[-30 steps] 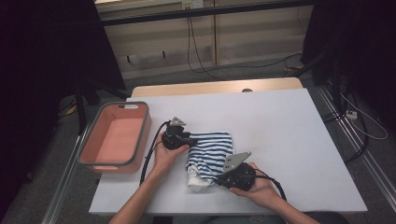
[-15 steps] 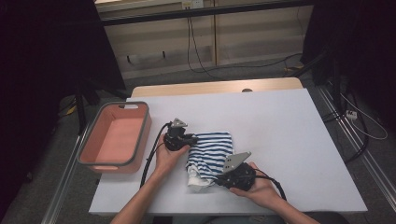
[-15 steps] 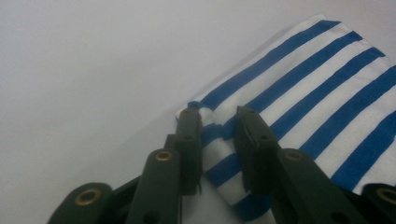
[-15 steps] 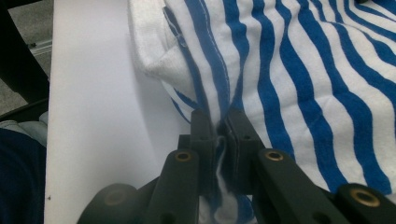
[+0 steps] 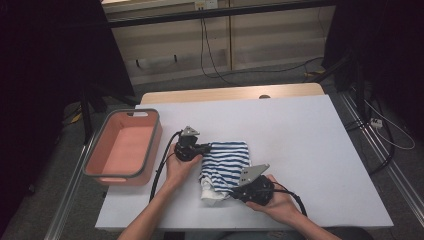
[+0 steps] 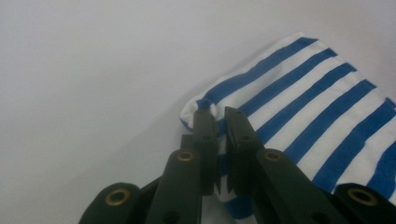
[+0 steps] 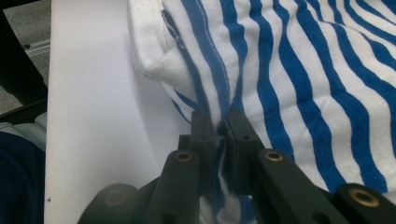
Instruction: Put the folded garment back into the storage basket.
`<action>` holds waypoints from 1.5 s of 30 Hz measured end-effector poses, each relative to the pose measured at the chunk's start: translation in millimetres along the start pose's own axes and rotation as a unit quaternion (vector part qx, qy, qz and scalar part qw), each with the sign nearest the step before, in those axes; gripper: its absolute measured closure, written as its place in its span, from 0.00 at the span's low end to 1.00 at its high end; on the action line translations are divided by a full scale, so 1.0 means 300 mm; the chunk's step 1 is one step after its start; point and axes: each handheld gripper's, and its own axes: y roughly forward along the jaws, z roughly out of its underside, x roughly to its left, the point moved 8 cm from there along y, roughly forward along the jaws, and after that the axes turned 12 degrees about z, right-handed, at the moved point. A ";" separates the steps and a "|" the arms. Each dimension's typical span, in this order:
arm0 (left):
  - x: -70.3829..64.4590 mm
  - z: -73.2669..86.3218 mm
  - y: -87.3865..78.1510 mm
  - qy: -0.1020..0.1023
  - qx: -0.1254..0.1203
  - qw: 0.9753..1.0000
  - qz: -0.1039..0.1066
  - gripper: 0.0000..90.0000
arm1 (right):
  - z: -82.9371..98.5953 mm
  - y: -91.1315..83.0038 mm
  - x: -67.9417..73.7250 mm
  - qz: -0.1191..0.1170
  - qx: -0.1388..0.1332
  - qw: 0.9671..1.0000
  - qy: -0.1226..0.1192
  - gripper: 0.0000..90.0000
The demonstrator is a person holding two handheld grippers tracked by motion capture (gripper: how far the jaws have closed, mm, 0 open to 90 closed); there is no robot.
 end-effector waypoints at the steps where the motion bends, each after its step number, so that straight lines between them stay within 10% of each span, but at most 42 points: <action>1: 0.000 0.000 0.000 0.000 0.000 1.000 0.000 0.94 | 0.000 0.000 0.000 0.000 0.000 1.000 0.000 0.93; 45: -0.055 -0.134 -0.162 0.024 -0.096 0.995 0.013 0.94 | -0.120 -0.080 -0.006 -0.009 -0.094 0.995 0.026 0.93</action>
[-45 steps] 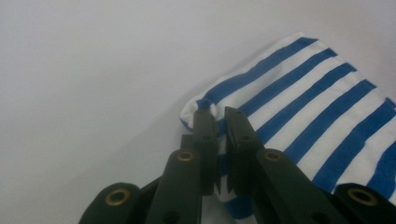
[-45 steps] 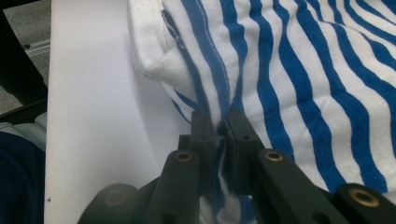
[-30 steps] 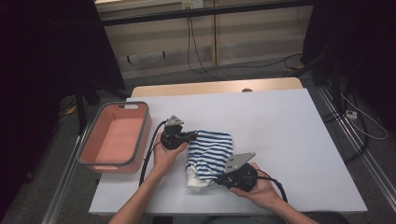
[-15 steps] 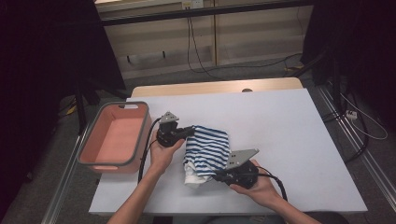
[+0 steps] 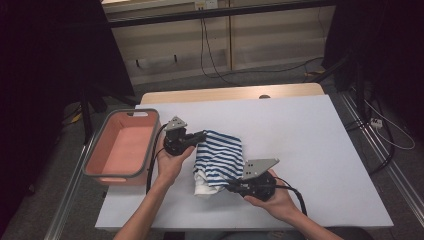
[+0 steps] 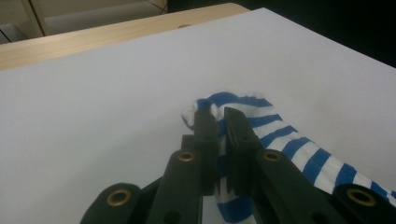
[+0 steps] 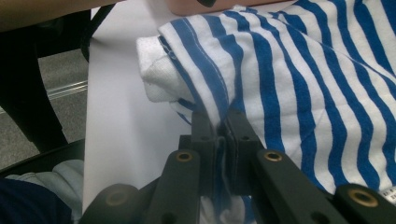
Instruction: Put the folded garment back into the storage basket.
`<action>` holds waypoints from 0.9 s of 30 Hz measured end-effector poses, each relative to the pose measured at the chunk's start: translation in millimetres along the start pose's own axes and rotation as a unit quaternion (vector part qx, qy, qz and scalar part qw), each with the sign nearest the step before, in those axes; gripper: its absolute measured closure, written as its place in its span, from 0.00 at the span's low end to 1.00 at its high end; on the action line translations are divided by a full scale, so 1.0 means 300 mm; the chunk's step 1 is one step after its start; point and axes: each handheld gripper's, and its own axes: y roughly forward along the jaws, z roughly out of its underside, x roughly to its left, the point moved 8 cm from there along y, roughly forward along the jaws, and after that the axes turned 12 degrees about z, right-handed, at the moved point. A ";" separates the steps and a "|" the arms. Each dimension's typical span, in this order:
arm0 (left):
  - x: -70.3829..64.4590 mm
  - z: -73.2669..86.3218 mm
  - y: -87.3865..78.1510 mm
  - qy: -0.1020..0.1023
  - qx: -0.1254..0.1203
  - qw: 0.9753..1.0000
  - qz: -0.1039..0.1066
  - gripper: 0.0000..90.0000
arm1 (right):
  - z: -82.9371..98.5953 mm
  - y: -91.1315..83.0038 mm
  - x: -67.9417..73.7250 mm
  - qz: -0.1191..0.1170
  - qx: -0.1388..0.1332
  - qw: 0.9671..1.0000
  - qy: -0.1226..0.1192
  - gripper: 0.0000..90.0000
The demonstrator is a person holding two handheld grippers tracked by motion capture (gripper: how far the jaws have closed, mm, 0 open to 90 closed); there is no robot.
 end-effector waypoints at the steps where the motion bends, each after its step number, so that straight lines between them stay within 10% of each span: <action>1: -0.001 -0.007 -0.008 0.000 -0.002 1.000 0.000 0.94 | -0.009 -0.002 0.002 0.000 -0.003 1.000 -0.003 0.93; 27: 0.006 -0.097 -0.124 0.004 -0.047 0.999 -0.005 0.95 | -0.129 0.020 0.021 -0.011 -0.038 0.999 -0.015 0.93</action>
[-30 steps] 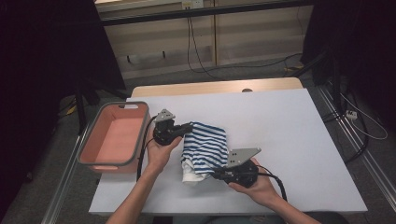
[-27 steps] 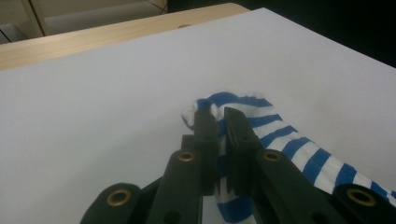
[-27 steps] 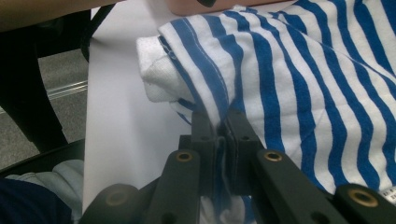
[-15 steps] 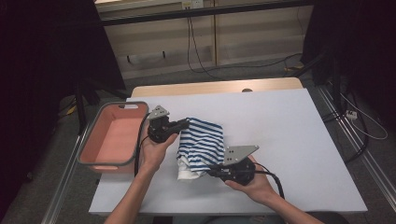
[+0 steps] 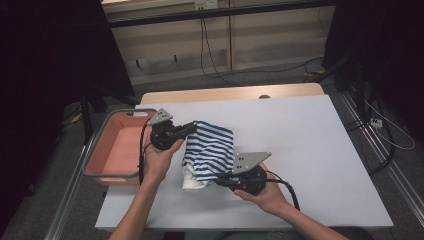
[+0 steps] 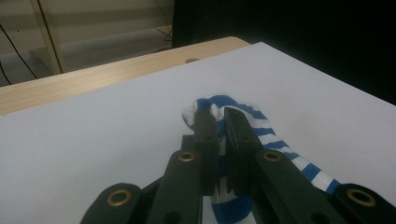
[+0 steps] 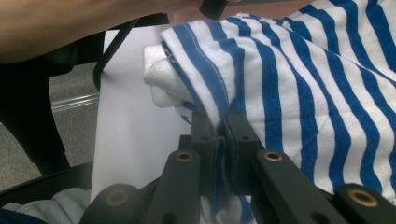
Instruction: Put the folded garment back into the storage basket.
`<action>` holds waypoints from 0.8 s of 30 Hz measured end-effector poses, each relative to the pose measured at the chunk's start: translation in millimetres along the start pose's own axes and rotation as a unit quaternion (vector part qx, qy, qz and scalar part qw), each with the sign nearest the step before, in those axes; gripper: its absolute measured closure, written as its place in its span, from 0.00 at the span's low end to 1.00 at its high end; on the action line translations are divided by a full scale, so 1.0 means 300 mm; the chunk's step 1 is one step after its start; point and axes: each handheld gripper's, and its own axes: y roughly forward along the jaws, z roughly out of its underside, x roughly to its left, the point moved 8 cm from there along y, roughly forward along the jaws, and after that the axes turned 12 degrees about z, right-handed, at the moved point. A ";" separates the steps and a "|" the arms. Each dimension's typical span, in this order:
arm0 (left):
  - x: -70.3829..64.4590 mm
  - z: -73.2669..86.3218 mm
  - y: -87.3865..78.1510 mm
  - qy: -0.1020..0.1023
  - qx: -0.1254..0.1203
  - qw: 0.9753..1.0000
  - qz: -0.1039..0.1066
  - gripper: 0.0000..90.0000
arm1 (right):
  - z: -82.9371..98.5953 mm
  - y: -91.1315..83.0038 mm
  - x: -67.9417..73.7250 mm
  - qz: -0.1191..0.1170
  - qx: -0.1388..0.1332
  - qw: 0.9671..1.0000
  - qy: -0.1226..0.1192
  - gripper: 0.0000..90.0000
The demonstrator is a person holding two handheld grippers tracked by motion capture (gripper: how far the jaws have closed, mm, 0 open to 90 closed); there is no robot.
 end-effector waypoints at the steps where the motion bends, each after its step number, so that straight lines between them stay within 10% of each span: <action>1: 0.000 0.000 0.000 0.000 0.000 1.000 0.000 0.95 | 0.000 0.000 0.000 0.000 0.000 1.000 0.000 0.93; 24: 0.030 -0.052 -0.081 -0.003 -0.026 1.000 -0.009 0.95 | -0.089 0.035 0.006 -0.002 -0.030 1.000 -0.005 0.94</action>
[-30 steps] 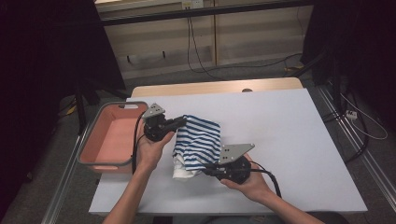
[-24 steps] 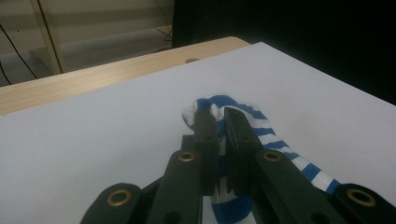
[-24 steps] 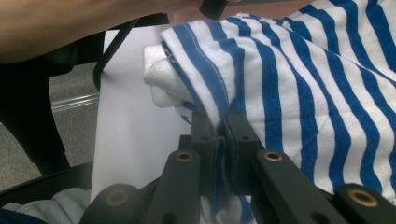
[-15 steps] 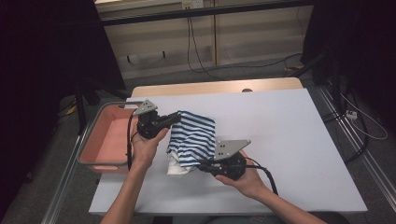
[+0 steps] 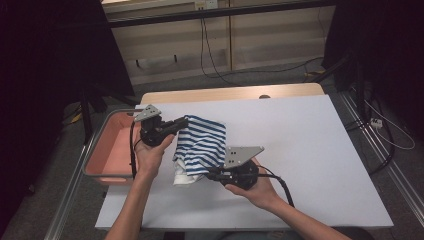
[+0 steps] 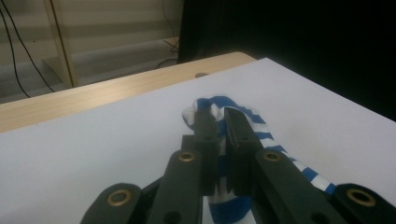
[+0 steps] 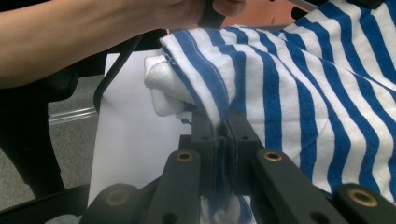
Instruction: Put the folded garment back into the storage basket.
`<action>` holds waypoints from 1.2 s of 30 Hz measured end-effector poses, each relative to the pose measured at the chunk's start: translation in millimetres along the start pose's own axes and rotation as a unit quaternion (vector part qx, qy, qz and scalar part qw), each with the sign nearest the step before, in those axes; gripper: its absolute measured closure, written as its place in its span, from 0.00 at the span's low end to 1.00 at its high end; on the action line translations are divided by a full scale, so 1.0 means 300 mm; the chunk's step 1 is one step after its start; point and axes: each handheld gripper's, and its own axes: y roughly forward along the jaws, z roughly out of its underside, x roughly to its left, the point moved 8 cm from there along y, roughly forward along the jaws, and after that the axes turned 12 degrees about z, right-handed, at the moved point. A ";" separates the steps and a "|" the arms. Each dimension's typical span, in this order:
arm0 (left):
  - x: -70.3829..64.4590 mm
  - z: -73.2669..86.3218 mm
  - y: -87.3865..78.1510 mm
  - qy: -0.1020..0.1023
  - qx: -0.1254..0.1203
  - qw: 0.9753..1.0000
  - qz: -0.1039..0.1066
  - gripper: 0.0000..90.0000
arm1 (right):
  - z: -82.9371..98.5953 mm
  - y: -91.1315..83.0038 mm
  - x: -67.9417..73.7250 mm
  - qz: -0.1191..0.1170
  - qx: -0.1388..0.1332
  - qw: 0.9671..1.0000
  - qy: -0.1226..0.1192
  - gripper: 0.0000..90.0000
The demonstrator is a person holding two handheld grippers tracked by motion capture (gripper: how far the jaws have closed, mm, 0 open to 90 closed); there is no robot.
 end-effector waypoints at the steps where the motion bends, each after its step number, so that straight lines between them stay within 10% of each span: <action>1: 0.002 -0.004 -0.006 0.000 -0.003 1.000 0.000 0.95 | -0.004 0.002 0.001 -0.001 -0.001 1.000 -0.001 0.94; 36: 0.089 -0.053 -0.170 -0.011 -0.032 0.999 -0.031 0.95 | -0.127 0.115 0.040 -0.011 -0.037 0.999 -0.013 0.94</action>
